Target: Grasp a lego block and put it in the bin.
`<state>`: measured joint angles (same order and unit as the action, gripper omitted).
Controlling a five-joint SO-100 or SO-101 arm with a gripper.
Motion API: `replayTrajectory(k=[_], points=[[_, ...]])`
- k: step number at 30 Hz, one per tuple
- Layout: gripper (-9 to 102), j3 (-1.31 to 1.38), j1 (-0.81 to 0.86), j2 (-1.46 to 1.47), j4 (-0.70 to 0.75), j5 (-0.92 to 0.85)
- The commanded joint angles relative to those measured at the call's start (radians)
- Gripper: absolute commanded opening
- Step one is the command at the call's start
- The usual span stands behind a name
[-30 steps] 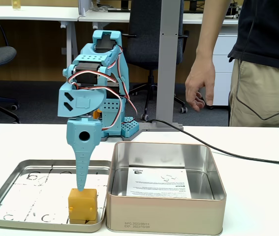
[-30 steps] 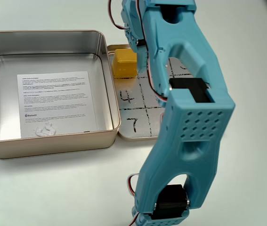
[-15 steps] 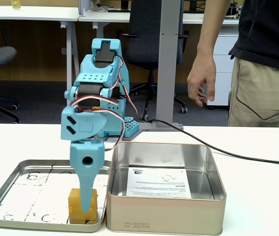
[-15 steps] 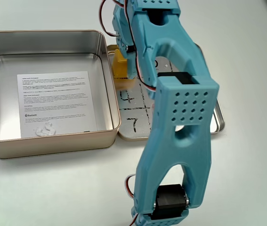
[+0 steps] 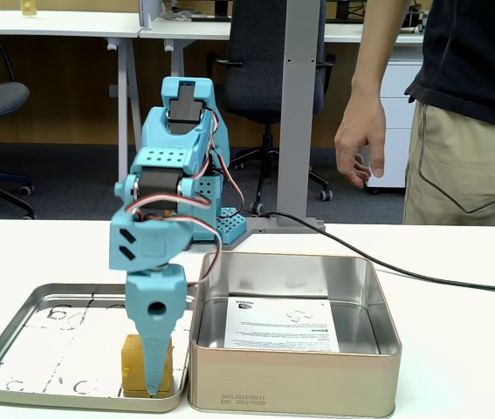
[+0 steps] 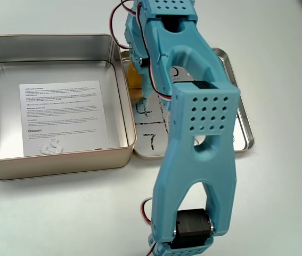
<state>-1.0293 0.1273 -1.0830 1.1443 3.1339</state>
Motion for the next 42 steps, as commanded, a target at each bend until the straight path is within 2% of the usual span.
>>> replayTrajectory(k=[1,11,15,21,34,42], points=[[30,0.034,0.012,-0.021,-0.003,-0.009],[28,0.034,0.012,-0.006,0.003,-0.012],[20,0.034,0.012,-0.018,0.038,-0.008],[1,0.035,0.017,-0.064,0.11,-0.012],[0,0.101,0.041,-0.368,0.233,0.015],[0,0.126,-0.097,-0.597,0.327,0.025]])
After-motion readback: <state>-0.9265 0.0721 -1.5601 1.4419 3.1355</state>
